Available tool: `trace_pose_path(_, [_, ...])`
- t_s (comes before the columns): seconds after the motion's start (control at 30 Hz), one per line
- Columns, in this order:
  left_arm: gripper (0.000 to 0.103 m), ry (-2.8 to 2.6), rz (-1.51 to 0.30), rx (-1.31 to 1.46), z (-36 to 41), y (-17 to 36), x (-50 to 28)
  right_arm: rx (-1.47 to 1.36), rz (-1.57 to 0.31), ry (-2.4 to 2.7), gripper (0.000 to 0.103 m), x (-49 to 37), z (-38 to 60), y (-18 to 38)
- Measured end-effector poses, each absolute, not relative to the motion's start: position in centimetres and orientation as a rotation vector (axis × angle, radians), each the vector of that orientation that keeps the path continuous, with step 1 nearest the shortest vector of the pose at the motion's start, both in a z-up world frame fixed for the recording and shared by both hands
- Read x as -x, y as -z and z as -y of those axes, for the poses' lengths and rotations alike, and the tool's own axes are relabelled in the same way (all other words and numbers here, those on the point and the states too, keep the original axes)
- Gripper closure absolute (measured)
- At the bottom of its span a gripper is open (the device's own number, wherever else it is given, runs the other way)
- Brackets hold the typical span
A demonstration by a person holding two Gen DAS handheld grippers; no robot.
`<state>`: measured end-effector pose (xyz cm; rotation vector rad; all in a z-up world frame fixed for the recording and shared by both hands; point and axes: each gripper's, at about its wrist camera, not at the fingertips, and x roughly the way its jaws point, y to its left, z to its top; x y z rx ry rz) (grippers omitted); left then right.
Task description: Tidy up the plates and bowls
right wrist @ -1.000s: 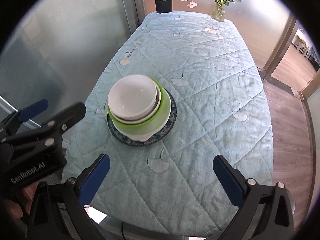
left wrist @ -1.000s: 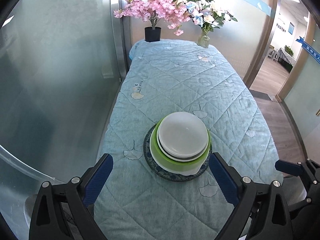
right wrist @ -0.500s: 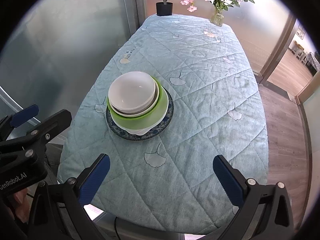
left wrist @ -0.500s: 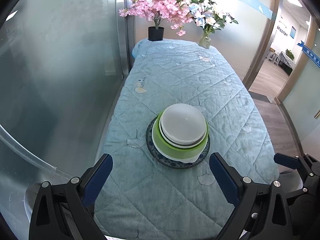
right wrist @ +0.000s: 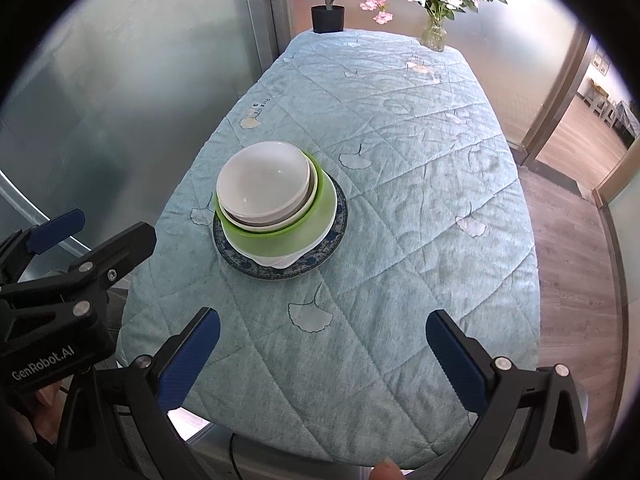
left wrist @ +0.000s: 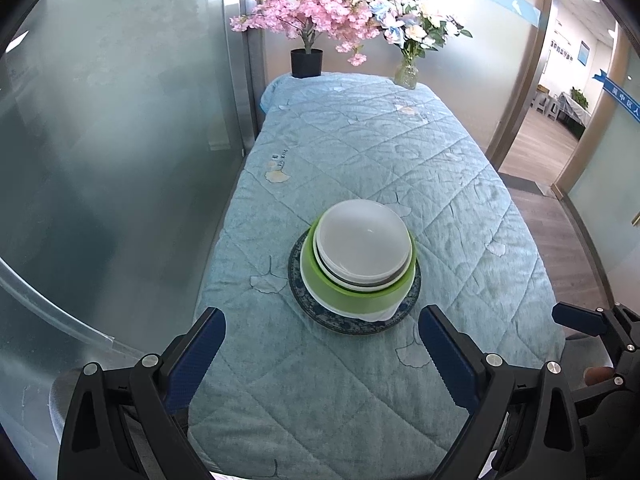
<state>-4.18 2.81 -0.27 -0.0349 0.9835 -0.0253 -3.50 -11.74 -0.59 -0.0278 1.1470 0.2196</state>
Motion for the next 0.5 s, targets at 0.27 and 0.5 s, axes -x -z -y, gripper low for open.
trace_pose_path(0.27, [0.005,0.048,-1.013,0.006,-1.7,1.7,3.6,0.036,-1.161,-0.193,0.001,3.5,12.2,1.4])
trace_pose_path(0.5, [0.005,0.07,-1.03,-0.005,-1.2,2.3,3.3,0.019,-1.172,-0.172,0.001,3.3,12.7,2.0])
